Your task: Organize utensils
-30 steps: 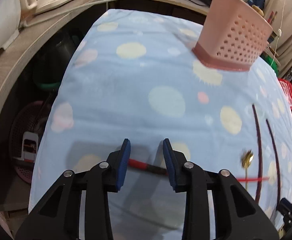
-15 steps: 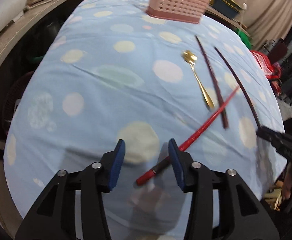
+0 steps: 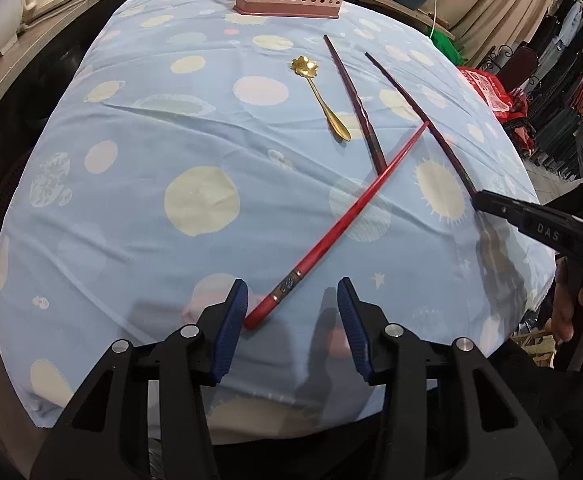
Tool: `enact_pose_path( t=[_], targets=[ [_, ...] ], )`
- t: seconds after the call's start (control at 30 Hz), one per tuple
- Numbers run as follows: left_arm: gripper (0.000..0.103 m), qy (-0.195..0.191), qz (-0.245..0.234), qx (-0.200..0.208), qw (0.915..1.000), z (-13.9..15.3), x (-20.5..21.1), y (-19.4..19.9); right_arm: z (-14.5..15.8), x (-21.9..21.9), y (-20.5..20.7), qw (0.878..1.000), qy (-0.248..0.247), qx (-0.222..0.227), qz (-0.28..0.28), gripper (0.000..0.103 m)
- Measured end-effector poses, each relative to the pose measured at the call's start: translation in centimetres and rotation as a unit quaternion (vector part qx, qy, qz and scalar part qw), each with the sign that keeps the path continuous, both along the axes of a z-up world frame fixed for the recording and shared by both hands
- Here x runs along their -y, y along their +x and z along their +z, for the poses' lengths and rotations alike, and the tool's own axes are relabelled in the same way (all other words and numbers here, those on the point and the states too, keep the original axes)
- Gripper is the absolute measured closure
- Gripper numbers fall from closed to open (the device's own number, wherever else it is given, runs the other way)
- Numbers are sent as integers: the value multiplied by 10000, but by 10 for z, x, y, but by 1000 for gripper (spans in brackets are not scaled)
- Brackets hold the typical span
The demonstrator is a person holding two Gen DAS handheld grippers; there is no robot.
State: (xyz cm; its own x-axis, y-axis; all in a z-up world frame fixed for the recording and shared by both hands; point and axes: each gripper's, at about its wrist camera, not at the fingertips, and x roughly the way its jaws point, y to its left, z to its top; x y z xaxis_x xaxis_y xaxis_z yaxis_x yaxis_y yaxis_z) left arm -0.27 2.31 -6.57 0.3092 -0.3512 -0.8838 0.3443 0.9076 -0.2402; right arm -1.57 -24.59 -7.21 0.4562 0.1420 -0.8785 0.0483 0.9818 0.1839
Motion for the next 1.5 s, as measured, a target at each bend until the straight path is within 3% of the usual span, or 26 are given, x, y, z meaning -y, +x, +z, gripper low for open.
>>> enact_pose_path(
  t=[0.37, 0.6, 0.77, 0.97, 1.17, 1.37, 1.5],
  targets=[
    [86, -65, -249, 64, 9996, -3, 7, 2, -5, -8, 8, 9999, 52, 17, 94, 94],
    [92, -226, -294, -13, 9993, -1, 9, -6, -5, -13, 11, 9998, -39, 72, 157, 95],
    [96, -272, -325, 242, 9988, 20, 12, -14, 4, -11, 3, 9998, 68, 146, 82, 96],
    [96, -508, -220, 642, 9964, 62, 13, -11, 48, -8, -9, 9975, 95, 695, 8, 96],
    [96, -716, -108, 1230, 9898, 118, 19, 7, 115, -2, -8, 9882, 55, 1528, -53, 96],
    [97, -949, 27, 1982, 9756, 184, 24, 48, 178, 7, 13, 9750, -32, 2221, -64, 96],
    [97, -960, 44, 2450, 9648, 220, 32, 79, 203, 8, 38, 9685, -42, 2490, 32, 96]
  ],
)
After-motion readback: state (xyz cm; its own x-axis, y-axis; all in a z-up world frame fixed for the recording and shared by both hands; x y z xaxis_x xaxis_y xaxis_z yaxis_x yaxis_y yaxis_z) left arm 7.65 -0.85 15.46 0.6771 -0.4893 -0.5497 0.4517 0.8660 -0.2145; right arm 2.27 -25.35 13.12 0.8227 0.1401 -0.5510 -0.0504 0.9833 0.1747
